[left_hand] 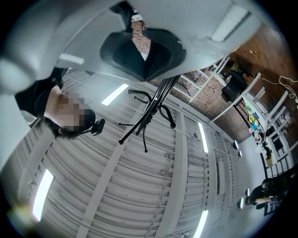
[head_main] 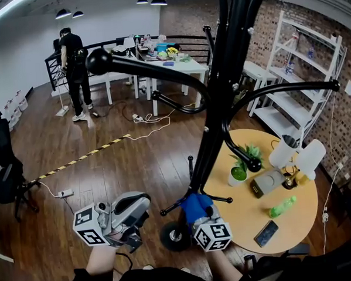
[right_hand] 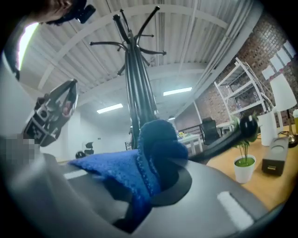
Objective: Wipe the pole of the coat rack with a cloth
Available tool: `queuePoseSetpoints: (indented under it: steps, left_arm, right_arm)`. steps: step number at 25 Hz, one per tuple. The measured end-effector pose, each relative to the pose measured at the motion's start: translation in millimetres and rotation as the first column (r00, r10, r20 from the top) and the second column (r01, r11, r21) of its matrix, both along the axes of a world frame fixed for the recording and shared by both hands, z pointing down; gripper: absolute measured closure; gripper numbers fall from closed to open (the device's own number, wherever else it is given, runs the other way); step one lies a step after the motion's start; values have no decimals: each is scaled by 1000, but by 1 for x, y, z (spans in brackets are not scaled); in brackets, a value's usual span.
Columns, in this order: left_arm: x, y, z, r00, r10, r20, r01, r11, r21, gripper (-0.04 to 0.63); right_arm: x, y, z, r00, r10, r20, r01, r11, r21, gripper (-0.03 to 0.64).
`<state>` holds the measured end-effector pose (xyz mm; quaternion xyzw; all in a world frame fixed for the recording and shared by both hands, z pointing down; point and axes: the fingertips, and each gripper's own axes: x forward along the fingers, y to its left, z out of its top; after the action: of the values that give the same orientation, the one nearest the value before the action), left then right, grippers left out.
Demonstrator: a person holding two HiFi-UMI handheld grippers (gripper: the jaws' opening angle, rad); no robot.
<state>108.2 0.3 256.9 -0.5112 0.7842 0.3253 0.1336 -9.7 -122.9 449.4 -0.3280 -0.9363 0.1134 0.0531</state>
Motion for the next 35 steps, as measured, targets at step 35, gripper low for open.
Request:
queuePoseSetpoints:
  steps: [35]
  left_arm:
    - [14, 18, -1, 1000, 2, 30, -2, 1000, 3, 595]
  right_arm:
    - [5, 1, -130, 953, 5, 303, 7, 999, -39, 594]
